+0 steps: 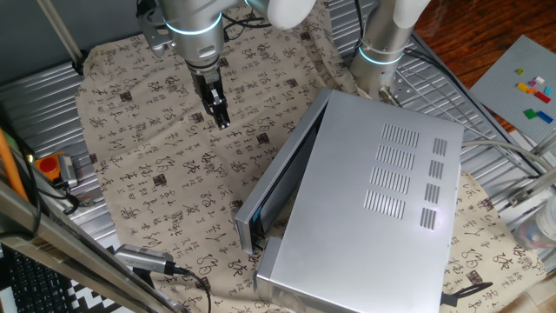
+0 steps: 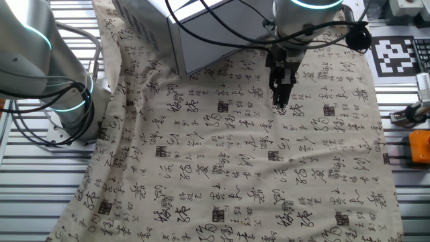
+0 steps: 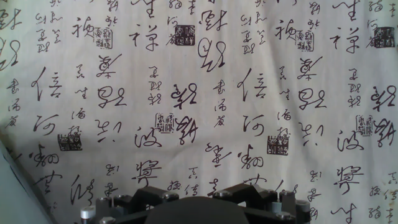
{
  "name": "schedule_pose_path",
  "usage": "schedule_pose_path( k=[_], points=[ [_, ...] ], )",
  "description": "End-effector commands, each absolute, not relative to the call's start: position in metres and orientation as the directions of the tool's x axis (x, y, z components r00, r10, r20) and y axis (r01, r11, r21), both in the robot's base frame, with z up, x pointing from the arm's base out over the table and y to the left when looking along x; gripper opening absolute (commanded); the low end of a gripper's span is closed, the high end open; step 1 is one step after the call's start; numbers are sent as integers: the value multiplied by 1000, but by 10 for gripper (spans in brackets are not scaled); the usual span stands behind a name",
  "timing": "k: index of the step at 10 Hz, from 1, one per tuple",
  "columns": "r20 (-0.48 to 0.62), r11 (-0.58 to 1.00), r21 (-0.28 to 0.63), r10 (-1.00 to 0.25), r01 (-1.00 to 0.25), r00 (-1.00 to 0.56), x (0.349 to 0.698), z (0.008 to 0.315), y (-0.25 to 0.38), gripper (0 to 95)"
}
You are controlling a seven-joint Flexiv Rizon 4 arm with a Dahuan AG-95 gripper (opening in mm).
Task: Close the microwave door
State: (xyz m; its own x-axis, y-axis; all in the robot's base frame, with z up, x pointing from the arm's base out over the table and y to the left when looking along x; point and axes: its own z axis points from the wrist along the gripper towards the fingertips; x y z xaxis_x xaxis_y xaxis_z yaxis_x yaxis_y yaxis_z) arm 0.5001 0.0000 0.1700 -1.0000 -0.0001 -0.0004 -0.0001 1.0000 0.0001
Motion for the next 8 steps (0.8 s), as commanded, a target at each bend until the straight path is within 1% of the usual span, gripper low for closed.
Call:
schedule_pose_path(
  k=[1, 8],
  points=[
    [0, 996, 42, -80, -80, -997, 500, 170, 0, 0],
    [2, 996, 45, -82, -82, -997, 500, 170, 0, 0]
  ],
)
